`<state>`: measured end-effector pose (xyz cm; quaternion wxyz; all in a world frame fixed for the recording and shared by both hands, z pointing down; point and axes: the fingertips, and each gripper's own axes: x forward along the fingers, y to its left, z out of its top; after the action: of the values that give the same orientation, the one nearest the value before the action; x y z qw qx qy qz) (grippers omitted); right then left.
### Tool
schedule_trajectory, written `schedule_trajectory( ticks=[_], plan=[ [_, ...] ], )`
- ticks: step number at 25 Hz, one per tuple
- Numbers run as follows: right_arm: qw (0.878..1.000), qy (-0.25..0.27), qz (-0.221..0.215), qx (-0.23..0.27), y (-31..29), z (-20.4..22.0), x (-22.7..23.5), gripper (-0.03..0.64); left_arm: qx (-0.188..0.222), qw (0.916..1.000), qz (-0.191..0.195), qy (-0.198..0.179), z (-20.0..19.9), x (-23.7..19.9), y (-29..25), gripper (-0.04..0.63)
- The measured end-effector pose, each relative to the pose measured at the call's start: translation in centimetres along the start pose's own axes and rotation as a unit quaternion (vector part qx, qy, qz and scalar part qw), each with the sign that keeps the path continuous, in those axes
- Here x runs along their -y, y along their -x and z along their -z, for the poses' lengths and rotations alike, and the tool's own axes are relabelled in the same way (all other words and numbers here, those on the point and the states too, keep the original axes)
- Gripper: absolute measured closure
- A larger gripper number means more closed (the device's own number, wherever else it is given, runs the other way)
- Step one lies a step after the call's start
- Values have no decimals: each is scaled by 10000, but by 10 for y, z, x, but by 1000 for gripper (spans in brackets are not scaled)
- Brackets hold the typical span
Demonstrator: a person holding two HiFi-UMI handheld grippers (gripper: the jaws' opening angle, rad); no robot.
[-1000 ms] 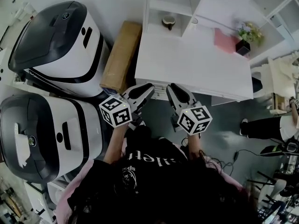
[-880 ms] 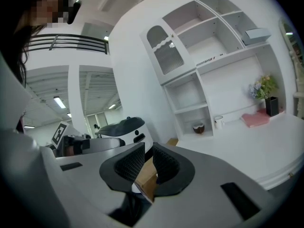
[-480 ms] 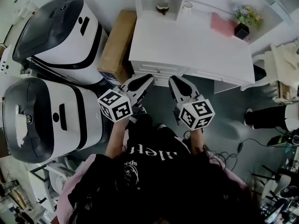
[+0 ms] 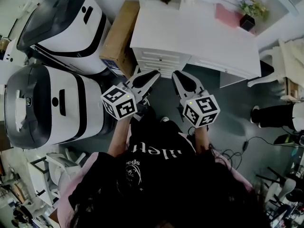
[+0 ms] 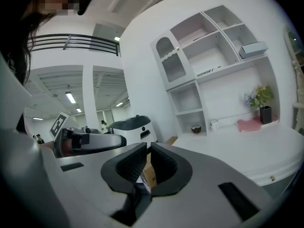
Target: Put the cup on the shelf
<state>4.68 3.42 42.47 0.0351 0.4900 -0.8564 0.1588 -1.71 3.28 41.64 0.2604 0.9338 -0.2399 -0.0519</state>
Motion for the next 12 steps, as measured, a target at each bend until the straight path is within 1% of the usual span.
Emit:
schedule_trajectory(
  ticks=[5,12],
  plan=[
    [10000,47,-48,-12,8,4,-8,557,-10,10000,-33,-40,5,9,6,545],
    [10000,73,-44,18,13,4,-6,557,-31,9999,-30,-93,6,15,3,545]
  ],
)
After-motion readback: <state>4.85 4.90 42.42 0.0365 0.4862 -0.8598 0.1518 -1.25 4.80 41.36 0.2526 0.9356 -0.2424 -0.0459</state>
